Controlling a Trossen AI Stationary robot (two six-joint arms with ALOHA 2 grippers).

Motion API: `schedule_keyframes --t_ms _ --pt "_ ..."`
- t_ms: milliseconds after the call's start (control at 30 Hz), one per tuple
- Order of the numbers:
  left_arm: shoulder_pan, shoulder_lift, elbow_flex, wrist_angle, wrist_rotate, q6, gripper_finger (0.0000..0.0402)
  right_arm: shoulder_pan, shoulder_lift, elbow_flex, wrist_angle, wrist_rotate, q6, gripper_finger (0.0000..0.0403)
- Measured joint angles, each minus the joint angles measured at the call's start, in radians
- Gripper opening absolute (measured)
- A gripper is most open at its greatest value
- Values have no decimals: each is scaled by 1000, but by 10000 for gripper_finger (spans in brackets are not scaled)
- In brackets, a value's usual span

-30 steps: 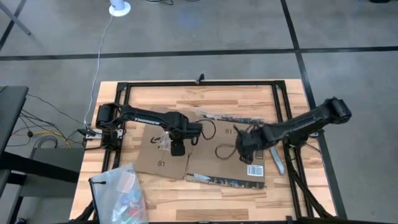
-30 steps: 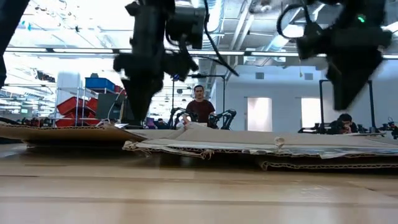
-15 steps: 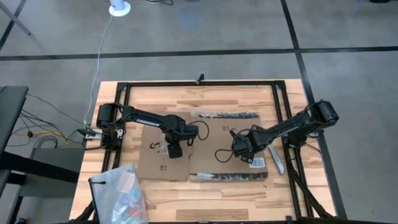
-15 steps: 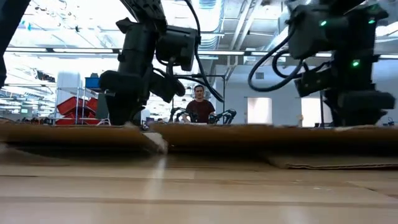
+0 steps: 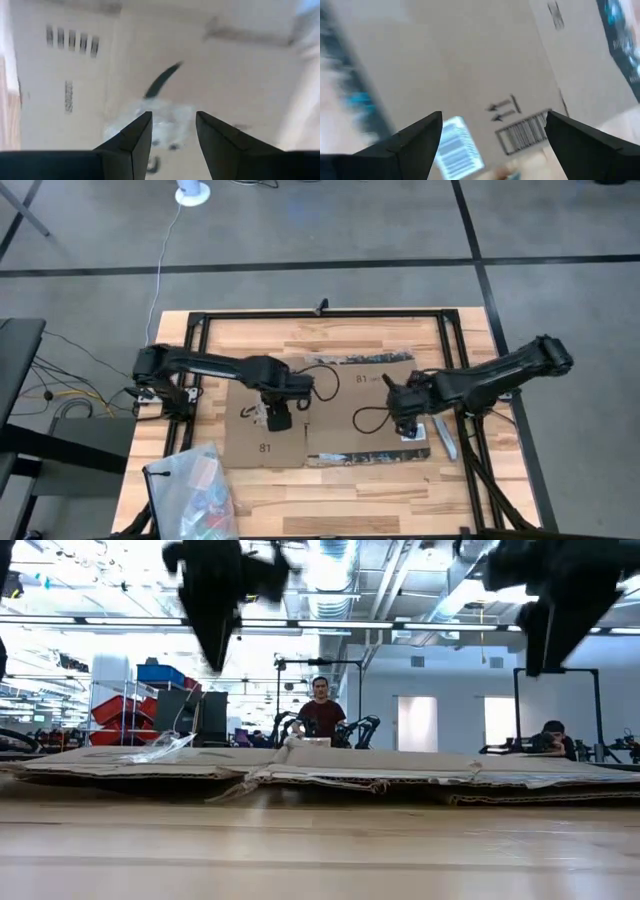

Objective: Unpack boxes
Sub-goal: Return to Home Position

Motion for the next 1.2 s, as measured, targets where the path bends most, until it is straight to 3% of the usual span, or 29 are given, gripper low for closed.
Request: schedule_keyframes --t_ms 133,300,533,900,1000,1167,1200 --pt "-38 -86 1 92 1 -41 139 -10 -47 0 95 64 -4 333" --pt "-59 -117 4 110 -36 -50 125 -65 -52 0 145 90 -126 333" --pt "-54 -117 6 112 -72 -8 11 -180 -33 4 146 94 -205 333" --pt "-54 -132 11 120 -73 -2 0 -246 -13 14 120 37 -293 325" --pt "-55 -132 11 125 -73 6 0 -241 0 11 182 13 -315 264" --pt "-62 -219 10 245 -75 26 0 -223 -48 12 473 -110 -392 48" --pt "-67 -247 11 272 -75 39 0 -223 -64 12 538 -147 -416 26"
